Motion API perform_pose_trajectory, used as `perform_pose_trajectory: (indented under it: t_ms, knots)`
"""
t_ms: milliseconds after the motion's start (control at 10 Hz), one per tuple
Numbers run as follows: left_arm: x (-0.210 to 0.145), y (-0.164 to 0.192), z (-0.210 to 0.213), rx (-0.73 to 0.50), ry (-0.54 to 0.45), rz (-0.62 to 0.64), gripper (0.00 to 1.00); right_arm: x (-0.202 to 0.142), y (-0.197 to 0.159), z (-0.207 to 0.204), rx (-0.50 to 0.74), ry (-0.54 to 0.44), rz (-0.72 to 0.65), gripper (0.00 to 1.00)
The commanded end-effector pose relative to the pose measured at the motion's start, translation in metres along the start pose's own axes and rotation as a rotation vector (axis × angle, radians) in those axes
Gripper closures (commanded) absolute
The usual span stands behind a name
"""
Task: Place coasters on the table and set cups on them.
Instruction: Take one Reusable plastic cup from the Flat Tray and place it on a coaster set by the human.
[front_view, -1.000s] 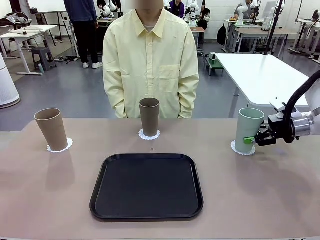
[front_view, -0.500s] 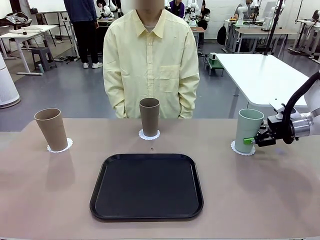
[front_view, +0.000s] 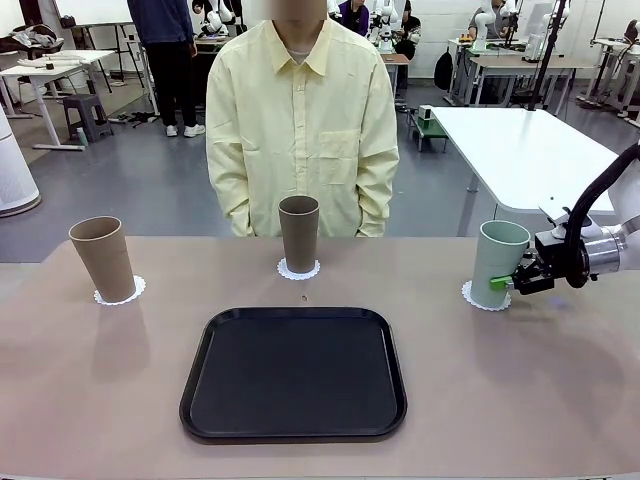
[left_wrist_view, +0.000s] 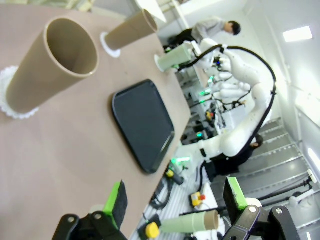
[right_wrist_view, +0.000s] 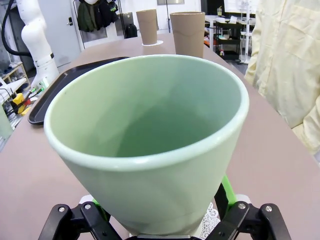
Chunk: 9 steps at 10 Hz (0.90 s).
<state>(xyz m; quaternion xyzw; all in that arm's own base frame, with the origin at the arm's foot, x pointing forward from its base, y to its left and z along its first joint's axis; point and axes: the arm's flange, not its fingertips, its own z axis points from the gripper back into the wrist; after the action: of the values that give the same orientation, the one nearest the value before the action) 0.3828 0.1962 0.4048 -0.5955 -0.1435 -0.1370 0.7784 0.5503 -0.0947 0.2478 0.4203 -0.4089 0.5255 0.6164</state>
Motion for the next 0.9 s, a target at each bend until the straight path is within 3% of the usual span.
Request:
perform_pose_trajectory:
  t_ms: [0, 200, 800]
  knots:
    - [-0.001, -0.002, 0.002, -0.005, 0.000, -0.008, 0.00, 0.000, -0.007, 0.002, 0.023, 0.017, -0.024, 0.00]
    - [-0.001, -0.002, 0.002, -0.005, 0.000, -0.008, 0.00, 0.000, -0.007, 0.003, 0.018, 0.035, -0.038, 0.00]
    - [-0.001, -0.002, 0.002, -0.005, 0.000, -0.008, 0.00, 0.005, 0.003, 0.013, -0.026, 0.293, -0.110, 0.00]
